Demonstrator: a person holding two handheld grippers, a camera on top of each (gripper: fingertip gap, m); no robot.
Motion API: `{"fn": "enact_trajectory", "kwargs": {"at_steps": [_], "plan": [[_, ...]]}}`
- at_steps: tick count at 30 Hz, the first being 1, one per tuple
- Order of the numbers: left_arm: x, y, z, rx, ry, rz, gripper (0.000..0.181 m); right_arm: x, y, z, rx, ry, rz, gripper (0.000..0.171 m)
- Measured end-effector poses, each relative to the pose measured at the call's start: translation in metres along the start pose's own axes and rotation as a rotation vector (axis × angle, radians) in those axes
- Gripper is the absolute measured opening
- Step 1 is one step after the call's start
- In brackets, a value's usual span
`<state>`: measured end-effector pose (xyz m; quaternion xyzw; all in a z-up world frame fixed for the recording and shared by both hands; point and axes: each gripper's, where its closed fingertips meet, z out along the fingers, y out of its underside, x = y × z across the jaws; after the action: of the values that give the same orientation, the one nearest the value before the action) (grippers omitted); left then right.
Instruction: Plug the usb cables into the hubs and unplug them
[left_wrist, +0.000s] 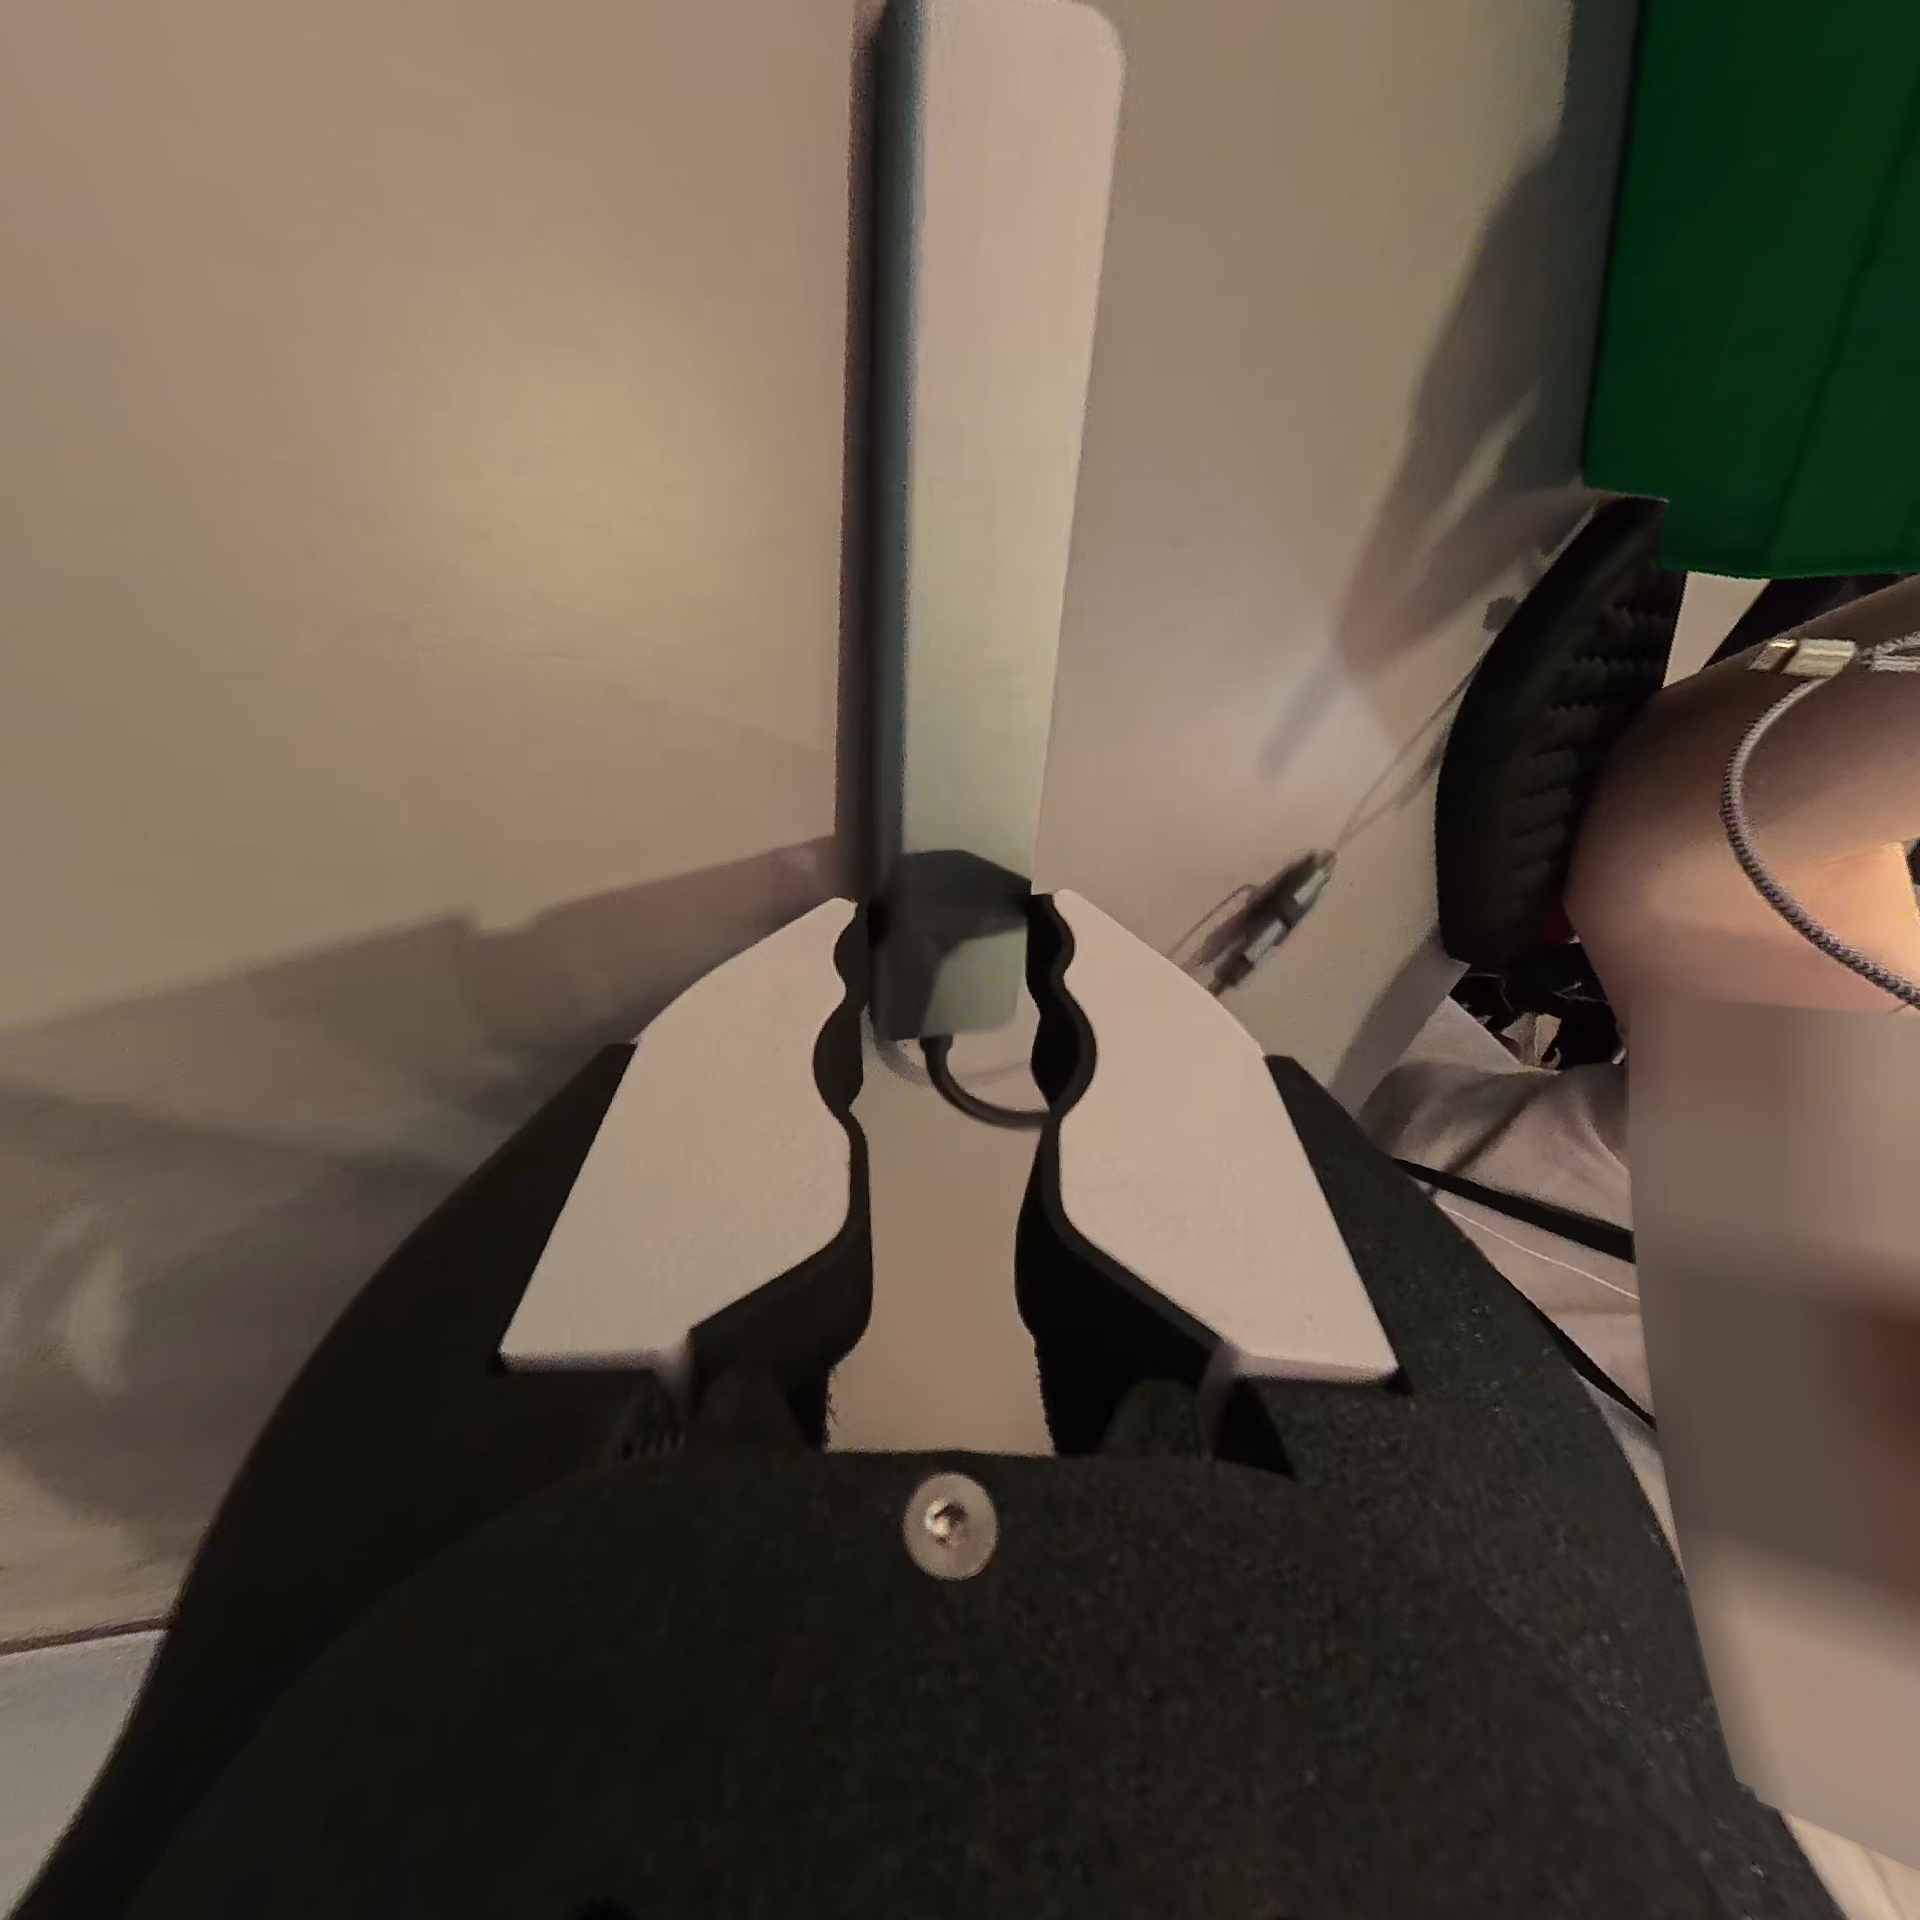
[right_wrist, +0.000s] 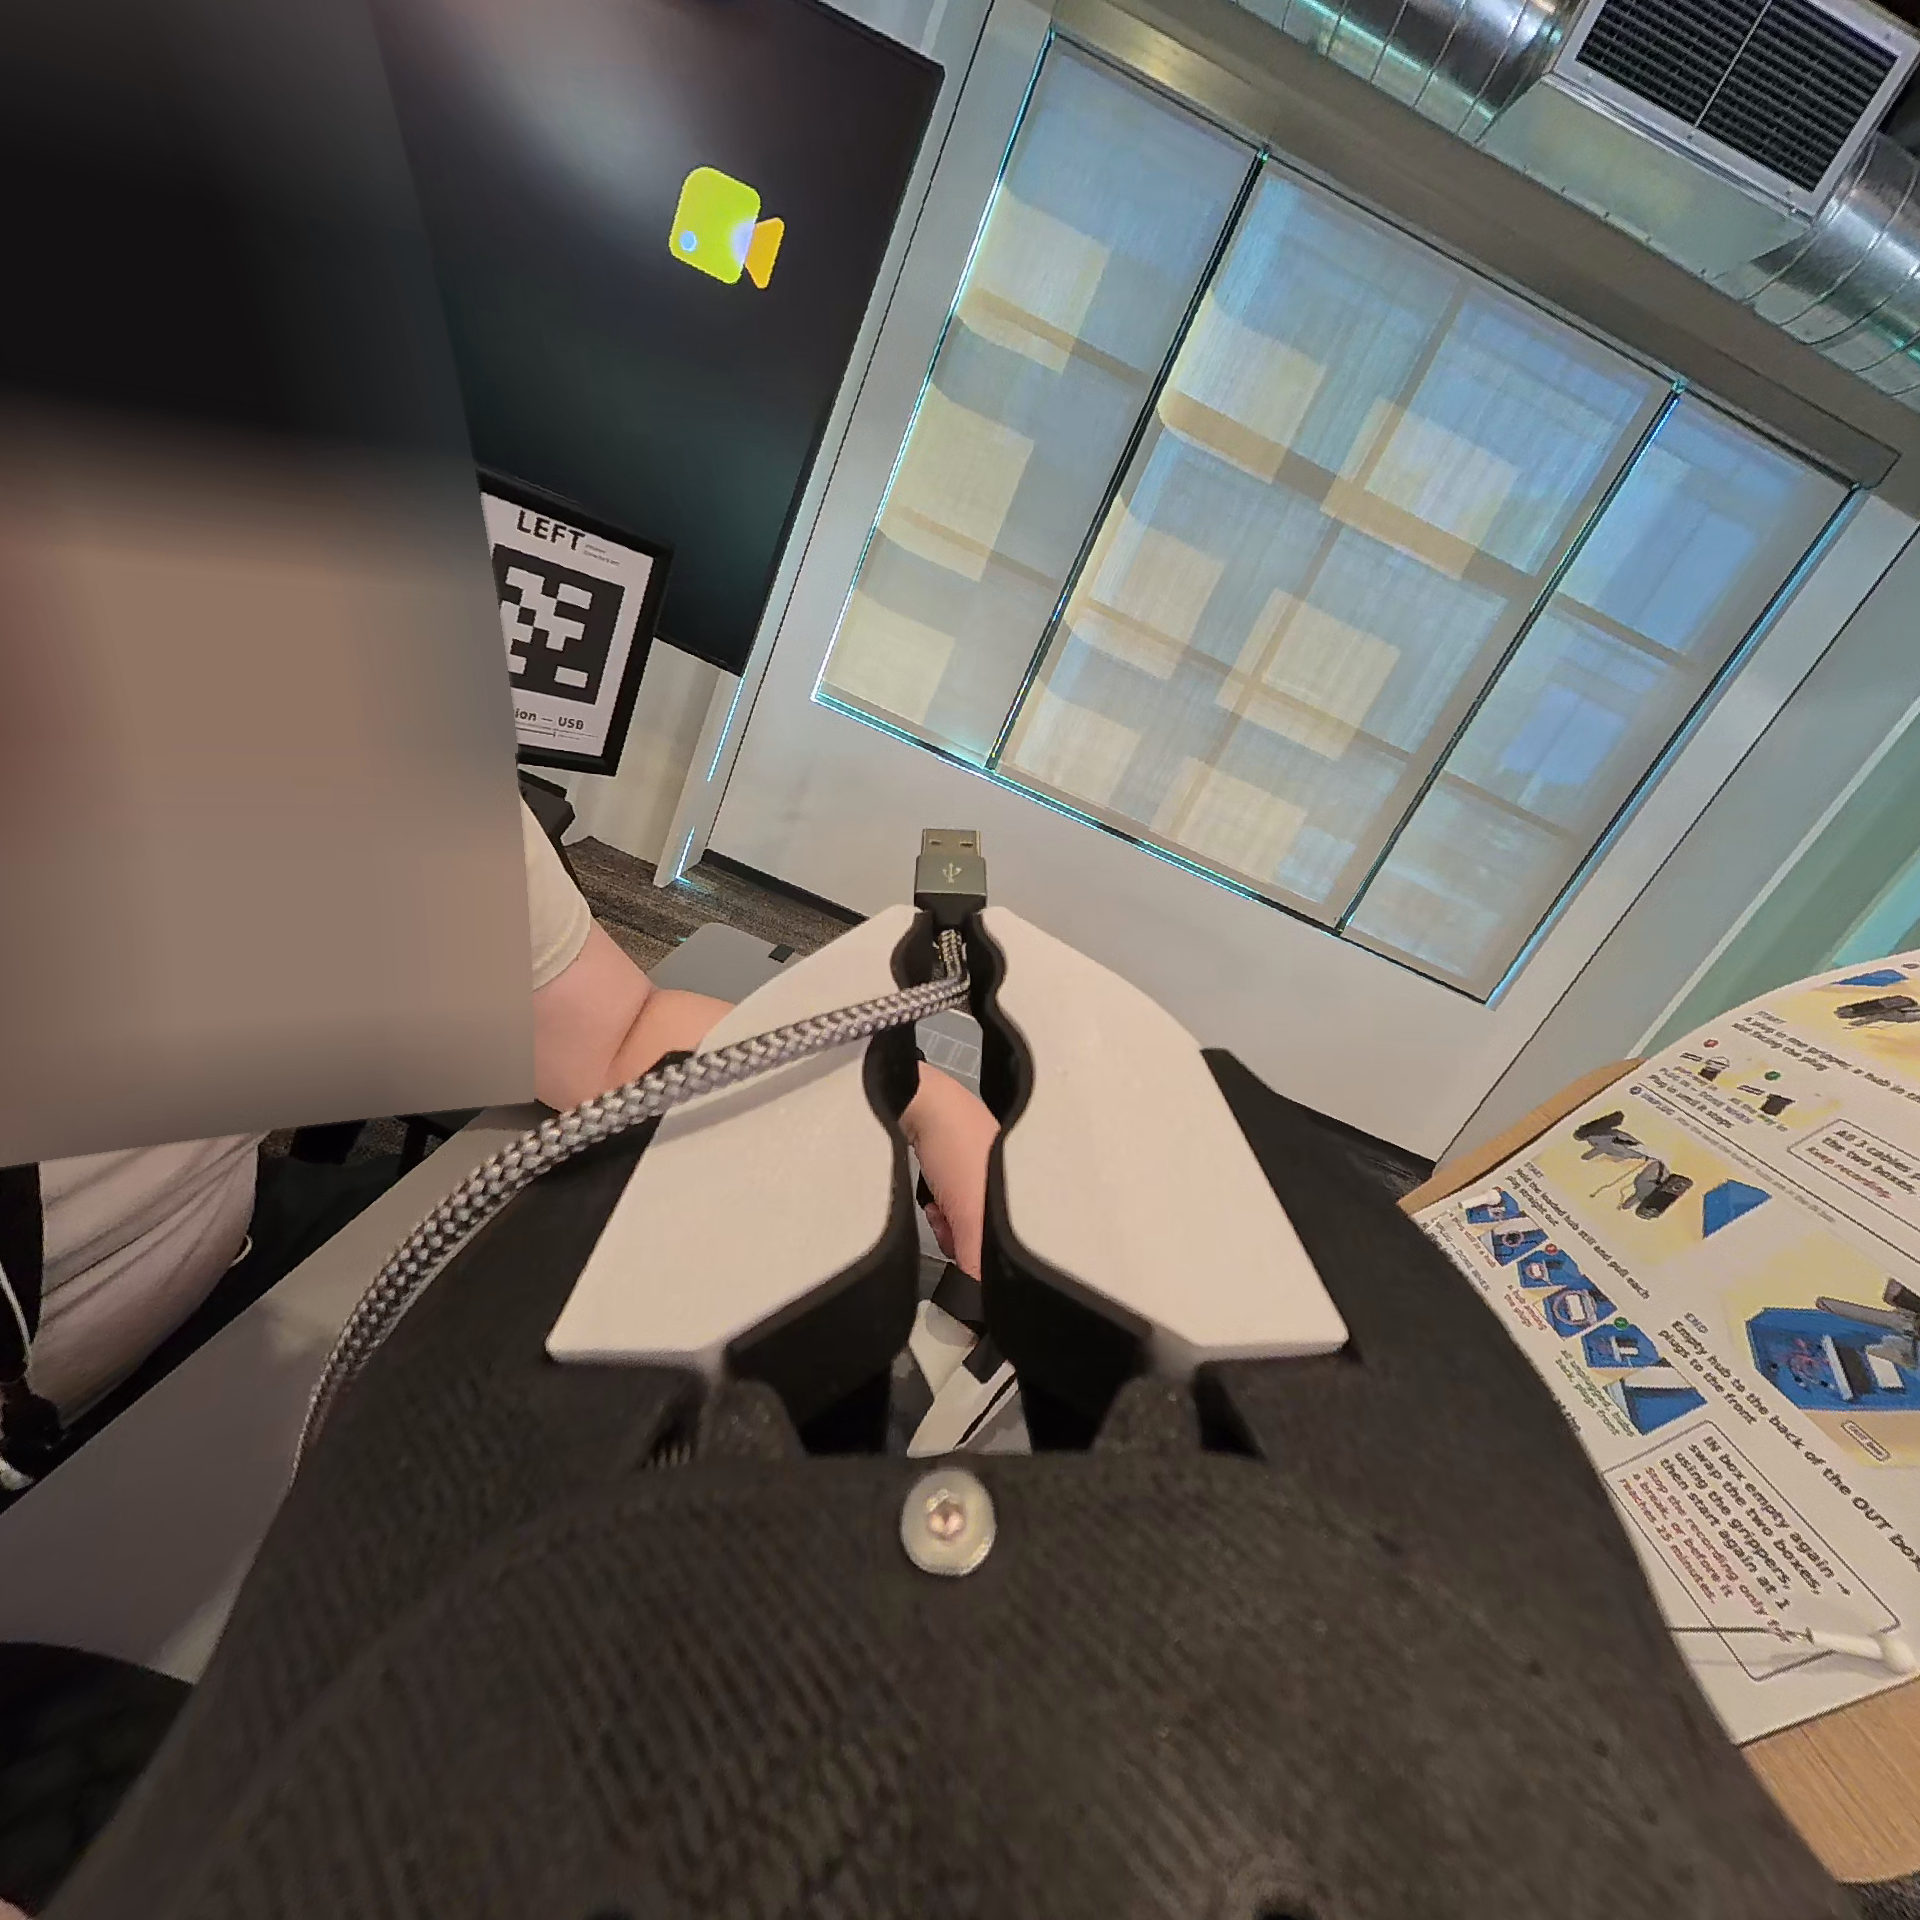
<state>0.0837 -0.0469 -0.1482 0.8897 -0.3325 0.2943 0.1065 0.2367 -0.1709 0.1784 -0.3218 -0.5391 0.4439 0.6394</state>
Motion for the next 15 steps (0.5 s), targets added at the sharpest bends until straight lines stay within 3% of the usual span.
{"fn": "enact_trajectory", "kwargs": {"at_steps": [2, 3, 5, 9, 13, 15], "plan": [[0.005, -0.004, -0.004, 0.026, 0.028, 0.002, 0.003, 0.000, 0.001, 0.001, -0.001, -0.001, 0.001, 0.007], [0.012, -0.008, -0.006, 0.048, 0.063, 0.008, 0.001, 0.001, 0.001, 0.001, -0.001, 0.000, 0.001, 0.007], [0.022, -0.013, -0.012, 0.091, 0.087, 0.047, 0.003, 0.001, 0.001, 0.001, -0.005, 0.005, -0.002, 0.007], [0.019, -0.030, -0.022, 0.186, -0.077, 0.182, 0.008, 0.003, -0.001, -0.004, -0.009, 0.030, -0.023, 0.007], [0.026, -0.055, -0.016, 0.269, -0.181, 0.270, 0.045, 0.006, -0.002, -0.015, -0.044, 0.099, -0.055, 0.007], [0.024, -0.065, -0.006, 0.232, -0.237, 0.273, 0.059, 0.007, -0.003, -0.019, -0.056, 0.122, -0.067, 0.007]]}}
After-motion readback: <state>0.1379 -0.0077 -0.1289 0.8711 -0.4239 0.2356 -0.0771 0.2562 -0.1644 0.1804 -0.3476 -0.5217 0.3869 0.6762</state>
